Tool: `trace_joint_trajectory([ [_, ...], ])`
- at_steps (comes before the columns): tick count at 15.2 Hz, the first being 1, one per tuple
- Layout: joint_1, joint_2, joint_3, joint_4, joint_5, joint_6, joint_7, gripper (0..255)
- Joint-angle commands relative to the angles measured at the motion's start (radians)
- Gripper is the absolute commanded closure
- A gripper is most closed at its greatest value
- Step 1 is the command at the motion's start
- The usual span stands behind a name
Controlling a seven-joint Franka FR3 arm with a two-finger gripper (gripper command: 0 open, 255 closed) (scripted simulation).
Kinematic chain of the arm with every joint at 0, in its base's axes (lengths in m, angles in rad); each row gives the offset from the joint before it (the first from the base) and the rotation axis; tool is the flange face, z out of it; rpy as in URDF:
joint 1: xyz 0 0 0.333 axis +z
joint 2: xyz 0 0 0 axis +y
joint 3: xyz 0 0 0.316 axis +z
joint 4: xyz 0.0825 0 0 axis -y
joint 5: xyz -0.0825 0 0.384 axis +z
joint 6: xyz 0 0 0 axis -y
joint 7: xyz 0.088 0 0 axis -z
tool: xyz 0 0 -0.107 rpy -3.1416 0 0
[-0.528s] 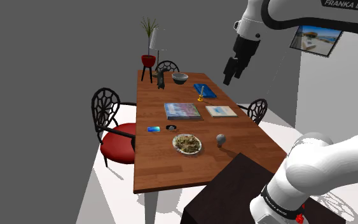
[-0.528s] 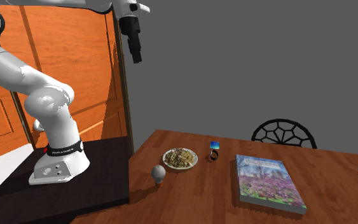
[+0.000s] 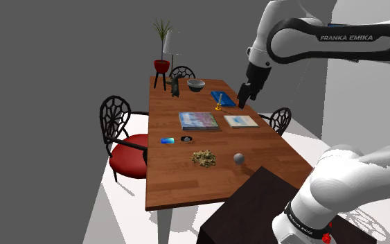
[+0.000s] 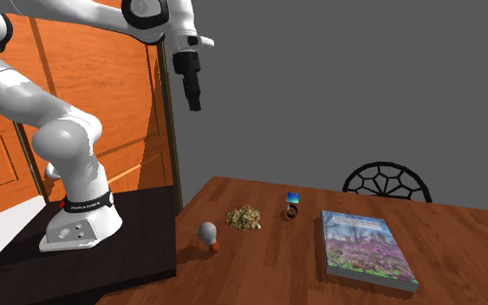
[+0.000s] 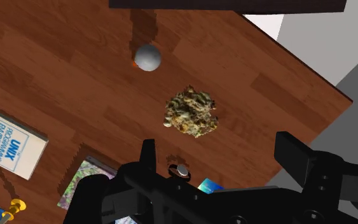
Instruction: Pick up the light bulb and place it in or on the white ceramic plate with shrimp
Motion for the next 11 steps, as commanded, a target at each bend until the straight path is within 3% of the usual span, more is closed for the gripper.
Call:
trace_joint_trajectory([
  [1,-0.013,0.014,-0.013,-0.047,-0.019,0.053,-0.002,0],
  [11,-0.088,0.204,-0.072,-0.218,-0.128,0.371,0.019,0],
])
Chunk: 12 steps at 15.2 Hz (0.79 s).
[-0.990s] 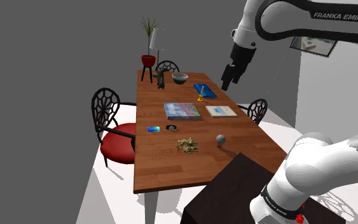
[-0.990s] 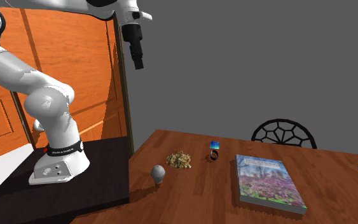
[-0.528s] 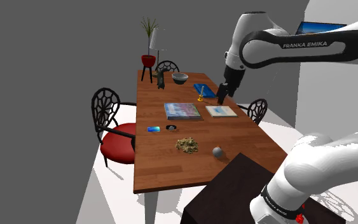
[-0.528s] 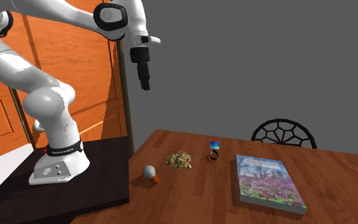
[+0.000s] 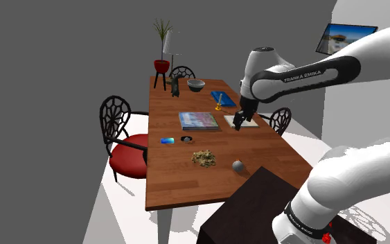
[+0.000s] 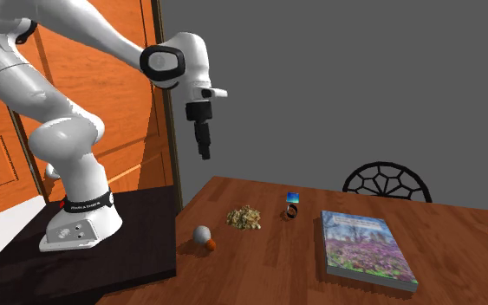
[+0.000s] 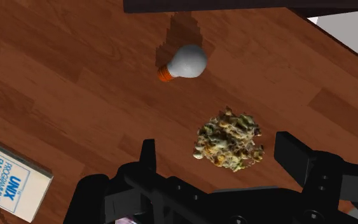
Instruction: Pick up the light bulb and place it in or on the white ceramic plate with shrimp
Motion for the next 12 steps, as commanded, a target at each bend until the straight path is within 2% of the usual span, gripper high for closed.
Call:
trace_joint_trajectory([
  [1,-0.017,0.058,-0.010,-0.017,-0.025,0.068,0.009,0],
  [7,-0.079,0.257,-0.042,-0.049,-0.116,0.275,0.049,0],
  [12,-0.136,0.457,-0.065,-0.034,-0.218,0.439,0.110,0],
])
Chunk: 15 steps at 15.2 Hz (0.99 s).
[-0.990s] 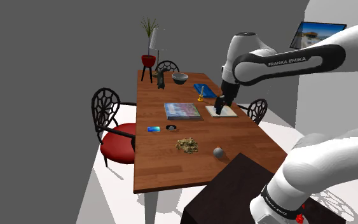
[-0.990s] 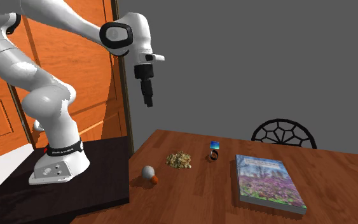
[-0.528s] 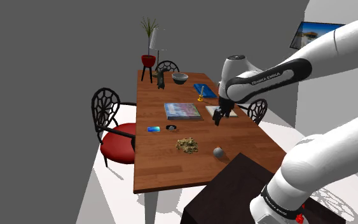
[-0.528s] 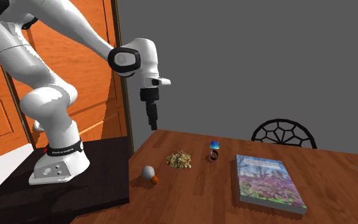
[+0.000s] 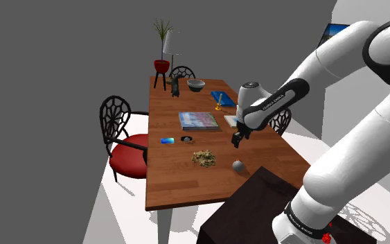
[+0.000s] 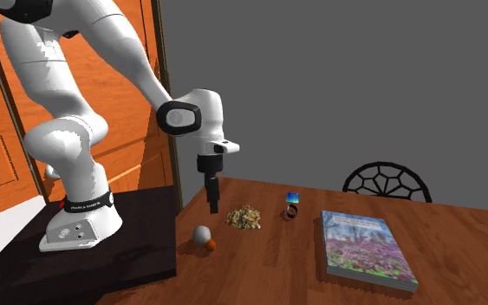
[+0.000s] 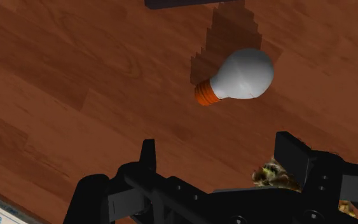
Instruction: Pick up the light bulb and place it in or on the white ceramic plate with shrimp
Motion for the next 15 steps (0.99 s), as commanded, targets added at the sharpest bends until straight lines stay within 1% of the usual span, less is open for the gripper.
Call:
trace_joint_trajectory([
  [1,-0.023,0.089,-0.011,0.017,-0.047,0.066,0.029,0],
  [3,-0.040,0.160,-0.022,0.033,-0.090,0.114,0.059,0],
  [10,-0.054,0.280,-0.047,0.051,-0.167,0.218,0.116,0],
  [15,-0.054,0.290,-0.050,0.053,-0.174,0.226,0.122,0],
])
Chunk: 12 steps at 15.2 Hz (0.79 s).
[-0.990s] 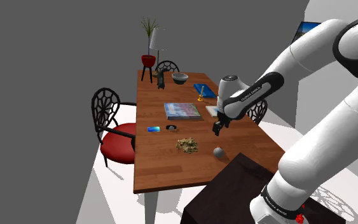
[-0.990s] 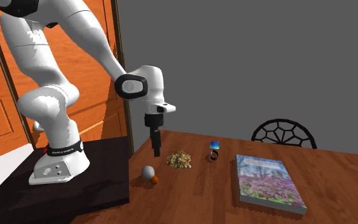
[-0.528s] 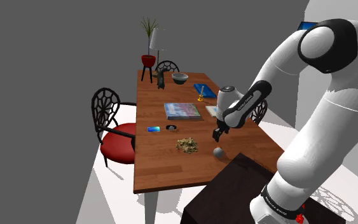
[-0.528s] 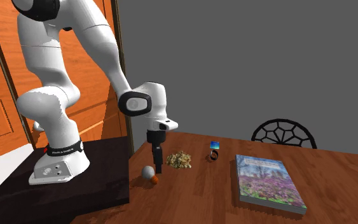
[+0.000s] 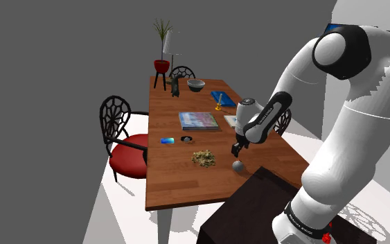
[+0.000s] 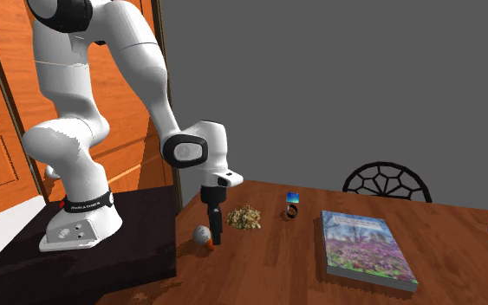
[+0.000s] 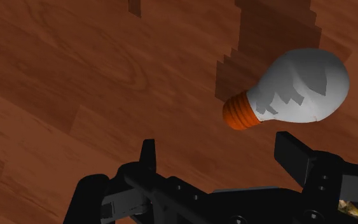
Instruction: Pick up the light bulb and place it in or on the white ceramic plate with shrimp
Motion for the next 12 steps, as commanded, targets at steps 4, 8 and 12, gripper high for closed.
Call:
trace_joint_trajectory([
  [4,0.000,0.001,0.000,0.000,-0.001,0.001,0.000,255],
  [8,0.000,0.001,0.000,0.000,-0.001,0.001,0.000,255],
  [12,0.000,0.001,0.000,0.000,-0.001,0.001,0.000,255],
])
